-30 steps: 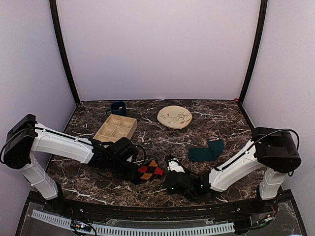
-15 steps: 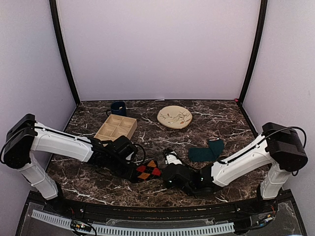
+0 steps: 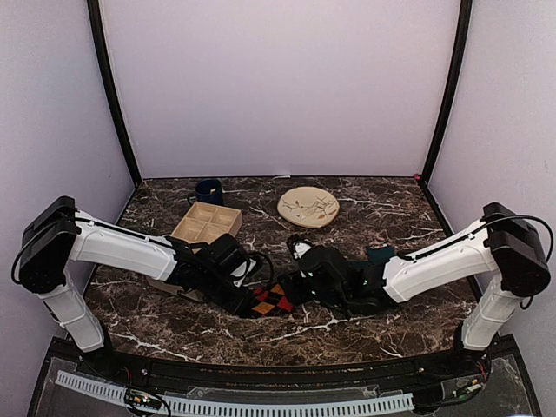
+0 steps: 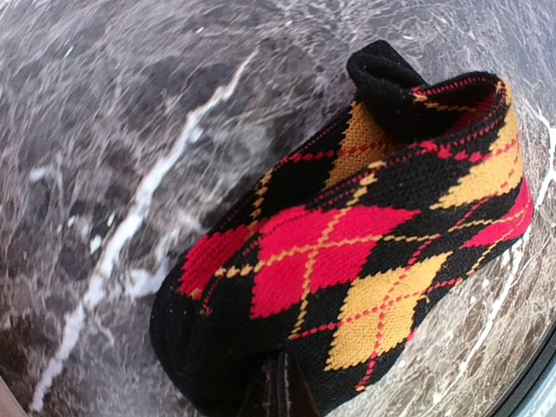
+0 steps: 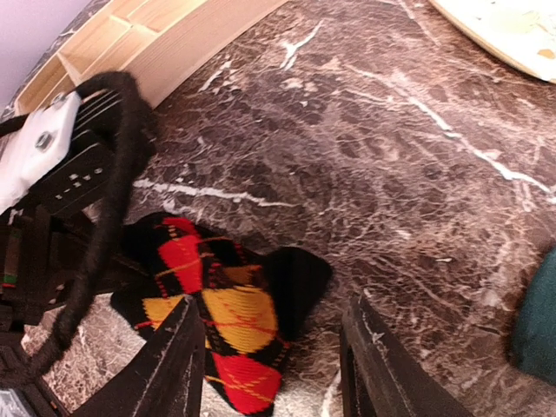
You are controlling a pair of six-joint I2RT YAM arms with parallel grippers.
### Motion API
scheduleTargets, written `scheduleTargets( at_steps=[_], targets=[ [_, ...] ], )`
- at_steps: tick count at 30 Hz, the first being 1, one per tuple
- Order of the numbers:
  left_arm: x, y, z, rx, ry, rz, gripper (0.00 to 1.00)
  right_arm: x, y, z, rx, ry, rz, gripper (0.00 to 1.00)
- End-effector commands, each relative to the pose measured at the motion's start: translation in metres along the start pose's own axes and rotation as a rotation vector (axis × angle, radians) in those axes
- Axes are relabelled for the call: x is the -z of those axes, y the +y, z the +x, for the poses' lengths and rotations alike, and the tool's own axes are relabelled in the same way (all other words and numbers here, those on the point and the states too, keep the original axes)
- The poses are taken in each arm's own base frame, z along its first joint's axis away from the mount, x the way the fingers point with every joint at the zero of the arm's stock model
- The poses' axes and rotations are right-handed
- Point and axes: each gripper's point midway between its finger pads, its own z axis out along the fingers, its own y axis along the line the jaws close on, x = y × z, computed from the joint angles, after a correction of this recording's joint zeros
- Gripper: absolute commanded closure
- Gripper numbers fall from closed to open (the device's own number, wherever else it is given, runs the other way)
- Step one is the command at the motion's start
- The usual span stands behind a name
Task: Roll the socks
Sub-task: Smooth out the sock at the center of the board.
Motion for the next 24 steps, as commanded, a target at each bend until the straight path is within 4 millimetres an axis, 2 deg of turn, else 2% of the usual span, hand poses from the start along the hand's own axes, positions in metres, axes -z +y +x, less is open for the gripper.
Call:
scheduleTargets(
  at_steps=[1,7,12,17,24],
  targets=[
    [-0.004,-0.004,-0.004,-0.07,0.018,0.021,1.0,-0.01,0.013,0.009,0.004,0.039,-0.072,0.52],
    [-0.007,-0.004,0.0,-0.083,0.036,0.028,1.0,-0.016,-0.006,0.011,-0.015,0.034,-0.011,0.52],
    [-0.008,-0.001,0.002,-0.104,0.045,0.033,1.0,-0.012,-0.016,-0.004,-0.026,-0.007,-0.032,0.52],
    [-0.006,0.0,-0.002,-0.132,0.036,0.05,1.0,-0.006,-0.037,-0.021,-0.022,-0.034,-0.001,0.52],
    [-0.002,-0.013,-0.013,-0.278,0.031,0.12,1.0,-0.019,-0.053,-0.03,0.055,0.03,0.023,0.52]
  ],
)
